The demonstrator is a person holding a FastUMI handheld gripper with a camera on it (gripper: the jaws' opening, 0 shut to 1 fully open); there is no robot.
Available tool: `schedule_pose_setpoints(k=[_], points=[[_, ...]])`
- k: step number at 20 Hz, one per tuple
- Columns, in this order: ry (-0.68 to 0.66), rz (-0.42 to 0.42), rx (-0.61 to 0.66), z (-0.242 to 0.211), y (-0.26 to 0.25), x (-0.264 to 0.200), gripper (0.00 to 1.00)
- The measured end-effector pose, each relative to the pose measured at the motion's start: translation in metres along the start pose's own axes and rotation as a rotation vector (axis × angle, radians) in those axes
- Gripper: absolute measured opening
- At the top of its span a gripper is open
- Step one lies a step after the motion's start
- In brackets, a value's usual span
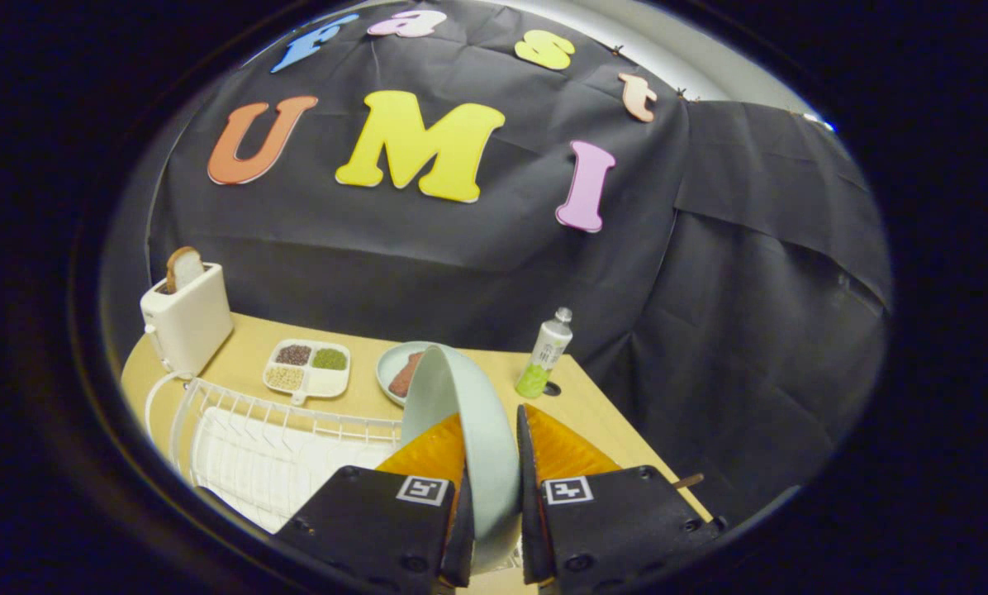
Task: Take the plate from the dish rack, then take the spoon from the basket and place it into the plate.
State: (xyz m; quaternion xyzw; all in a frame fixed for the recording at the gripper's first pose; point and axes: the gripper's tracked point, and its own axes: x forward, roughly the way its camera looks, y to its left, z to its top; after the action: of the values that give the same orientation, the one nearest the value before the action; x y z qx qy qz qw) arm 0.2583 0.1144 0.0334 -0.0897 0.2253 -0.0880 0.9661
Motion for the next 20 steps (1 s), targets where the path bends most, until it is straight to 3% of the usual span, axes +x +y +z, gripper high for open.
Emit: schedule_pose_setpoints(k=[4,8,14,20], points=[[-0.017,0.179,0.079,-0.005,0.013,-0.04,0.28],[0.027,0.417,0.184,-0.039,0.03,-0.093,0.28],[0.037,0.499,0.224,-0.11,0.017,-0.136,0.28],[0.138,0.564,0.356,-0.185,0.01,-0.145,0.28]])
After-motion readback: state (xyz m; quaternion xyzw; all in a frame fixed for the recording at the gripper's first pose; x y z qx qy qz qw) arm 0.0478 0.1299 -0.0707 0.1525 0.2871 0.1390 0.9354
